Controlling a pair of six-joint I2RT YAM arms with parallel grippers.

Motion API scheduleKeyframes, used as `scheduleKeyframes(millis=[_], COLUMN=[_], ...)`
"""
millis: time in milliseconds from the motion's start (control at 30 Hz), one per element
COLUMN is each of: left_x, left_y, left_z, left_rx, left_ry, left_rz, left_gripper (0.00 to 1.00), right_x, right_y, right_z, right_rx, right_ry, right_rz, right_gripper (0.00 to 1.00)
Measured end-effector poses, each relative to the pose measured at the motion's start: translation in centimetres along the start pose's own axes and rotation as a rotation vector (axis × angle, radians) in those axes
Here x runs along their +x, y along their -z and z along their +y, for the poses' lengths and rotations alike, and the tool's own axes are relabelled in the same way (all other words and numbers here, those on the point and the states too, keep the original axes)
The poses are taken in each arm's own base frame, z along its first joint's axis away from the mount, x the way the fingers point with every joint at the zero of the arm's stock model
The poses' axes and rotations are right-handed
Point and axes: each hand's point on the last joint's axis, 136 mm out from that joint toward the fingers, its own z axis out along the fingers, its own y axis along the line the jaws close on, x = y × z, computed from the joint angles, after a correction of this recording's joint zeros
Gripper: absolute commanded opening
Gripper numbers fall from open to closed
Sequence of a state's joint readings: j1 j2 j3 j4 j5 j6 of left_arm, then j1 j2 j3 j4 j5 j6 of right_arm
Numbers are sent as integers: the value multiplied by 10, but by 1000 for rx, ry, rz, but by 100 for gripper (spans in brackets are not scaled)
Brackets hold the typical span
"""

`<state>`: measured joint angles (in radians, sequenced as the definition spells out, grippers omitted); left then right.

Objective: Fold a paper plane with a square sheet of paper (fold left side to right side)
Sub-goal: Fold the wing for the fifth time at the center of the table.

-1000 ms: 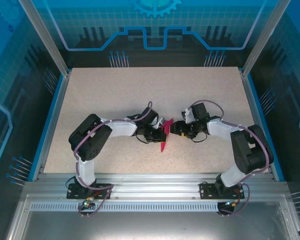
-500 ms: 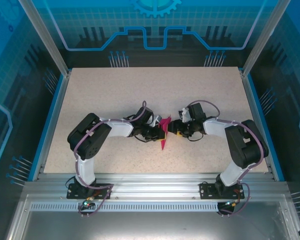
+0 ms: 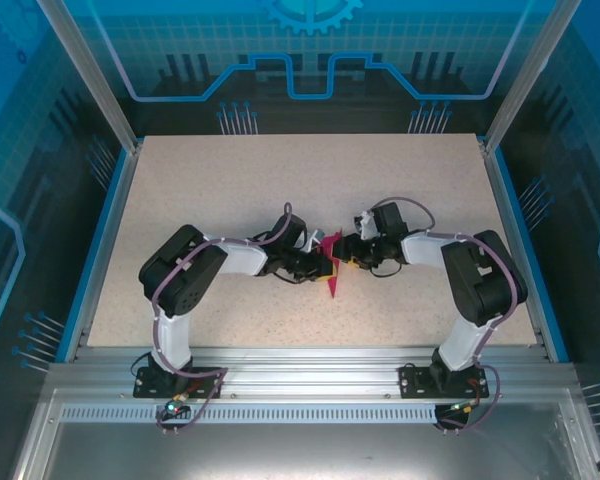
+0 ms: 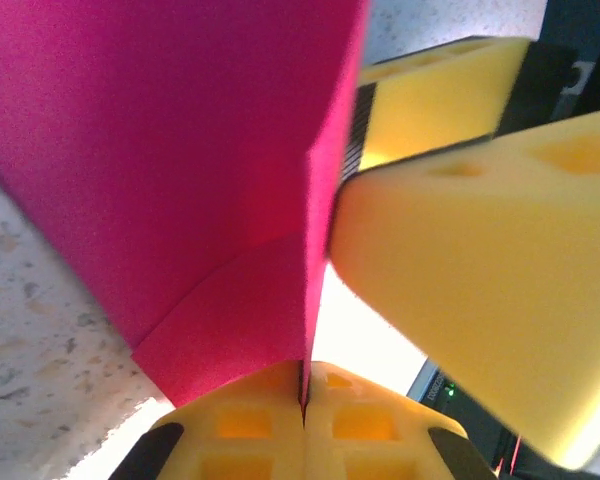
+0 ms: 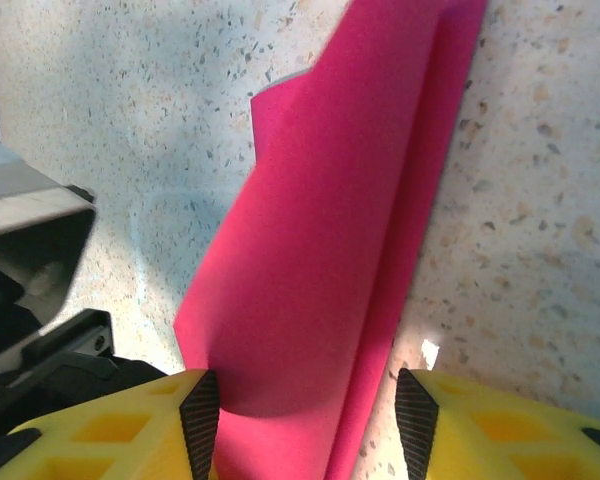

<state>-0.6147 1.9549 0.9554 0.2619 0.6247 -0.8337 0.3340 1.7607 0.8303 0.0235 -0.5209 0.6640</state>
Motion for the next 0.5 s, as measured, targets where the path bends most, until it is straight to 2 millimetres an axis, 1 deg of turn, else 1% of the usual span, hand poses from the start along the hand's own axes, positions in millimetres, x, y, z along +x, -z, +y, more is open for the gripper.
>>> scheduleKeyframes(millis=[133,333,500], left_x=[1,0,0], left_y=[-2,-2,-2], left_z=[6,5,5], left_rx=[-4,1,2], left_ry=[18,28,30], left_rz=[3,-1,-2], left_gripper=[0,7,14], right_x=[0,0,-1], right_y=[-4,-9,-11], right_z=[-2,-3,-4], right_rx=[3,14,31], right_ry=[-7,-19,-35], right_rz=[10,32,52], right_gripper=[45,41,41])
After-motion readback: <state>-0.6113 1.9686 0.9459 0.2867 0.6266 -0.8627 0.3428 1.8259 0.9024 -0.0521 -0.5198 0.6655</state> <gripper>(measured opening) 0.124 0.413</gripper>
